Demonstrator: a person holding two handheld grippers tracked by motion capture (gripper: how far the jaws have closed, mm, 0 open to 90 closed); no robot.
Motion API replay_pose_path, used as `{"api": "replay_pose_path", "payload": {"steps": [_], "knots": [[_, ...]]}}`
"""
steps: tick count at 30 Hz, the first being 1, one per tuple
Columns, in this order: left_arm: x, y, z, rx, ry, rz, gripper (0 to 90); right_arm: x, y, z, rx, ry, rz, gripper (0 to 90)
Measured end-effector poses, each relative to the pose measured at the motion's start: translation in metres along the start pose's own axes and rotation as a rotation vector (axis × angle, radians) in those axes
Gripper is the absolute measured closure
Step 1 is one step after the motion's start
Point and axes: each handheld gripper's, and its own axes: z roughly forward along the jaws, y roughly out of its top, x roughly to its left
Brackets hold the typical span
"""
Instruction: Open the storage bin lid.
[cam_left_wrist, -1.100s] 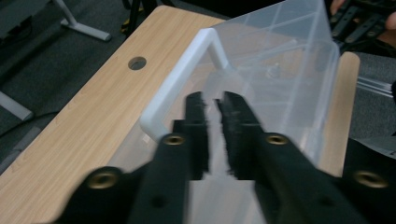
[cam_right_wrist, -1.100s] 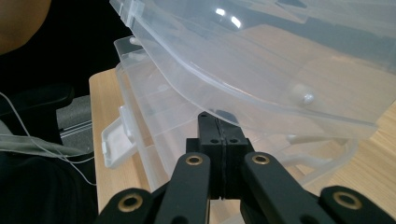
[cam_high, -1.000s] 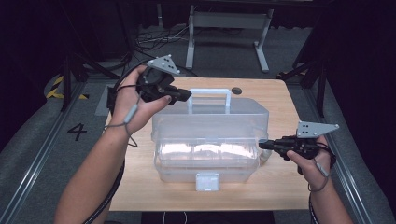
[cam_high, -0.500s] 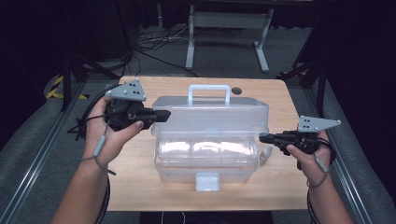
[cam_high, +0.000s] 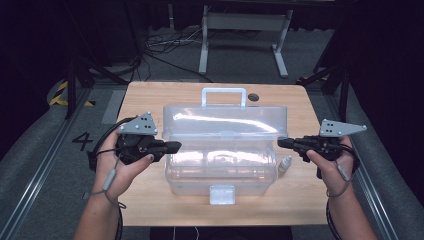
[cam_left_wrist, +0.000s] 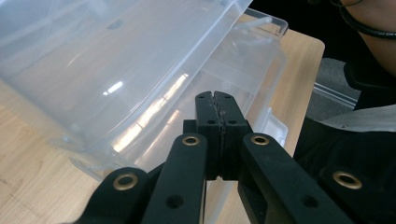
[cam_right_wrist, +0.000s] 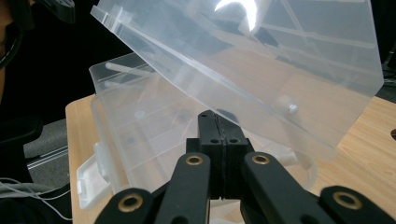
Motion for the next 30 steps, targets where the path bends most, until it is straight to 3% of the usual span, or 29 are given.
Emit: {"api": "replay_pose_path", "payload": {"steps": [7,13,14,17,18,20,26,30], "knots": [[0.011,-0.009,0.007,0.013,0.003,-0.048,89.9,-0.001,0.002,0.001,-0.016,-0.015,0.008,90.0],[0.019,-0.016,0.012,0.02,0.042,-0.089,89.9,-0.001,0.002,0.001,-0.029,-0.027,0.013,90.0],[0.023,-0.019,0.013,0.019,0.055,-0.11,89.9,0.0,0.002,0.001,-0.03,-0.028,0.013,90.0],[0.027,-0.021,0.013,0.004,0.069,-0.128,89.9,0.0,0.002,0.001,-0.031,-0.031,0.013,90.0],[0.029,-0.023,0.014,-0.007,0.092,-0.145,89.9,0.0,0.002,0.001,-0.031,-0.032,0.015,90.0],[0.032,-0.025,0.015,-0.027,0.092,-0.161,89.9,0.0,0.002,0.001,-0.031,-0.035,0.015,90.0],[0.035,-0.028,0.018,-0.039,0.099,-0.183,89.9,0.002,0.001,0.001,-0.031,-0.036,0.013,90.0],[0.036,-0.03,0.018,-0.06,0.124,-0.168,89.9,0.002,0.001,0.002,-0.03,-0.034,0.012,90.0]]}}
